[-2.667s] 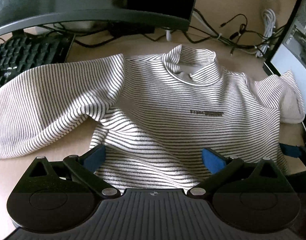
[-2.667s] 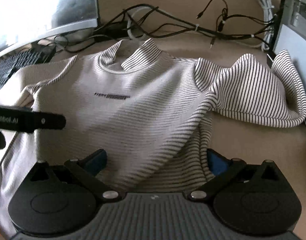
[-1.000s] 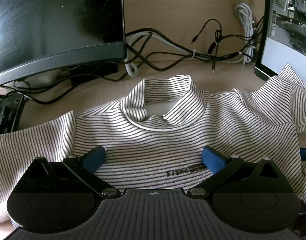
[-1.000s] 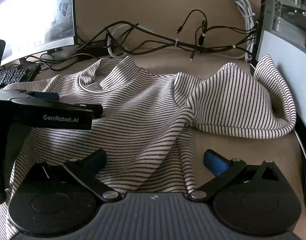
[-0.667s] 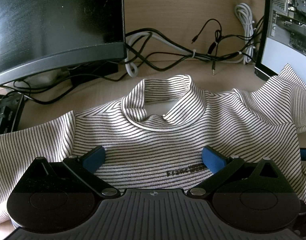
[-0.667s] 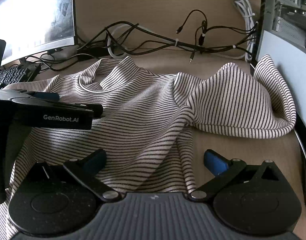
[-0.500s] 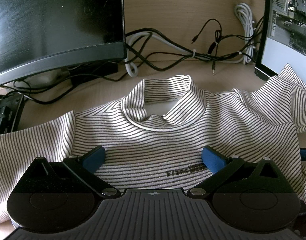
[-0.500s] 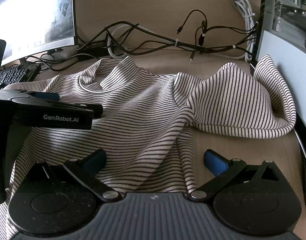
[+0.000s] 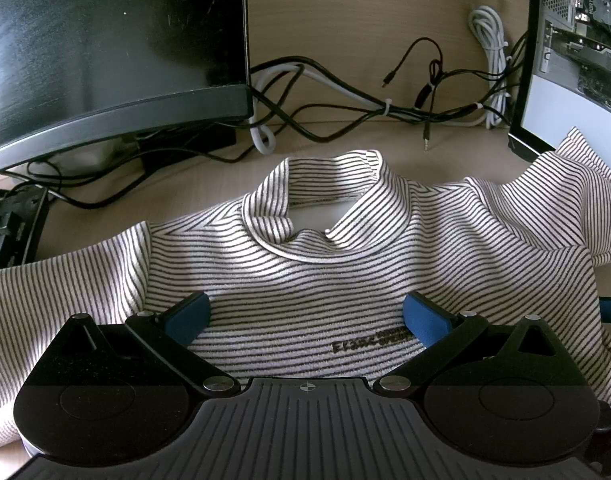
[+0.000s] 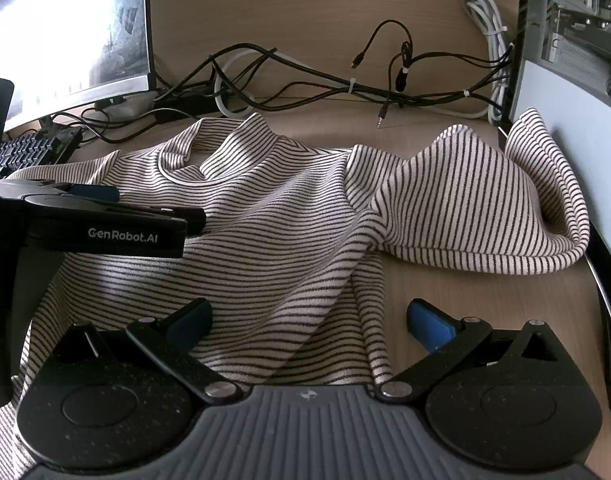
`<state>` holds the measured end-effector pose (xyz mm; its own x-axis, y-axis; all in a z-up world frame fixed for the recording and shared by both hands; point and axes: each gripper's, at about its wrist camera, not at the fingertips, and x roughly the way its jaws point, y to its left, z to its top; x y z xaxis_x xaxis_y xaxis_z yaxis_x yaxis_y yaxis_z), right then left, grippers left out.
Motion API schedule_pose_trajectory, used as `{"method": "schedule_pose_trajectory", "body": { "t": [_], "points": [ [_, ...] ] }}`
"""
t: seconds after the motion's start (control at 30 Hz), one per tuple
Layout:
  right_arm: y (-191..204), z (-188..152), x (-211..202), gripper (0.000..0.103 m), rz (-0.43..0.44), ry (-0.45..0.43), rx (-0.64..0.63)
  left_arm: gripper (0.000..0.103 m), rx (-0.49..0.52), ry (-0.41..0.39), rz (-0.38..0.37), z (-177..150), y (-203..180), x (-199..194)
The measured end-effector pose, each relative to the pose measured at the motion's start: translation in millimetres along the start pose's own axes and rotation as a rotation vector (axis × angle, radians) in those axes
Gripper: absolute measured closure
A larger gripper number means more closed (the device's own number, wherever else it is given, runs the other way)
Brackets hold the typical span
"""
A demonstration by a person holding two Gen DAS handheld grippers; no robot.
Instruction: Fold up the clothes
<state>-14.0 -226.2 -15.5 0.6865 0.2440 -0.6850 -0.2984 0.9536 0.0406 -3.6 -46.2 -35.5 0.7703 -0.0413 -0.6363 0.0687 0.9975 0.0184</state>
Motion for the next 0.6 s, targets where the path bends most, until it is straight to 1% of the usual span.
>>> {"method": "schedule_pose_trajectory", "body": {
  "t": [0.6],
  "points": [
    [0.7,0.9,1.3,0.0,0.001,0.001,-0.004,0.0,-0.001,0.0,0.001,0.3,-1.0,-0.4]
  ]
}}
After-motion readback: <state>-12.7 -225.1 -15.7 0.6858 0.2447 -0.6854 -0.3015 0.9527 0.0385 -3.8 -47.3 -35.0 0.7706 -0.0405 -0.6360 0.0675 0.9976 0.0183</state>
